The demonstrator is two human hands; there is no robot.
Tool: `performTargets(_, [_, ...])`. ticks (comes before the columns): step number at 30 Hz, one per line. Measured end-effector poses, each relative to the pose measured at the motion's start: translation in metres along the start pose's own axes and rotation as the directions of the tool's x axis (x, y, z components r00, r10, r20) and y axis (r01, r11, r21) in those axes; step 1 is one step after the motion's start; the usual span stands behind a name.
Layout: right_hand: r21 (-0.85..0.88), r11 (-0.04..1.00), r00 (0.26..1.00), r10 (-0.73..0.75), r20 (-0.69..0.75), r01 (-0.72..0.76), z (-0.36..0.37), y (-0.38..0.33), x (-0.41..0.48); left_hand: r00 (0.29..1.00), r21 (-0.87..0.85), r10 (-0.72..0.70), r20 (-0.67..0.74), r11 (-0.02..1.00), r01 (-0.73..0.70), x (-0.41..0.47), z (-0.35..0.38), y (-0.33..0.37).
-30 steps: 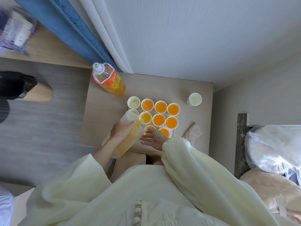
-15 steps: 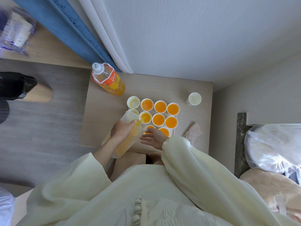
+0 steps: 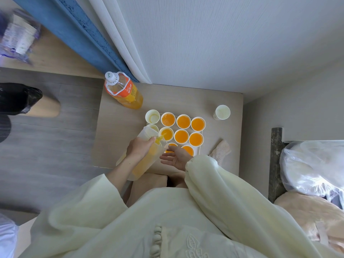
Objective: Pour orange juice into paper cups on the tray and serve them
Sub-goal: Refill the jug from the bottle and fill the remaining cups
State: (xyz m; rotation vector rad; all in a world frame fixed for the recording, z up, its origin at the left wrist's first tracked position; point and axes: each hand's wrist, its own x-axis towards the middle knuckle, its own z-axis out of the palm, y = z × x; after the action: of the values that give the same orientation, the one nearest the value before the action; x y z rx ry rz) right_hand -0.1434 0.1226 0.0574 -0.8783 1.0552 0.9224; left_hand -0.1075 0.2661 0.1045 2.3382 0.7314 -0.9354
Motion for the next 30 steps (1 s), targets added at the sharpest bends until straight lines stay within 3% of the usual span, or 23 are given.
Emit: performTargets(30, [-0.007, 1.0, 1.0, 0.008, 0.008, -0.008, 0.0017, 0.0006, -0.0026, 1.0, 0.005, 0.009, -0.002, 1.0, -0.009, 0.0021, 0.001, -0.0013])
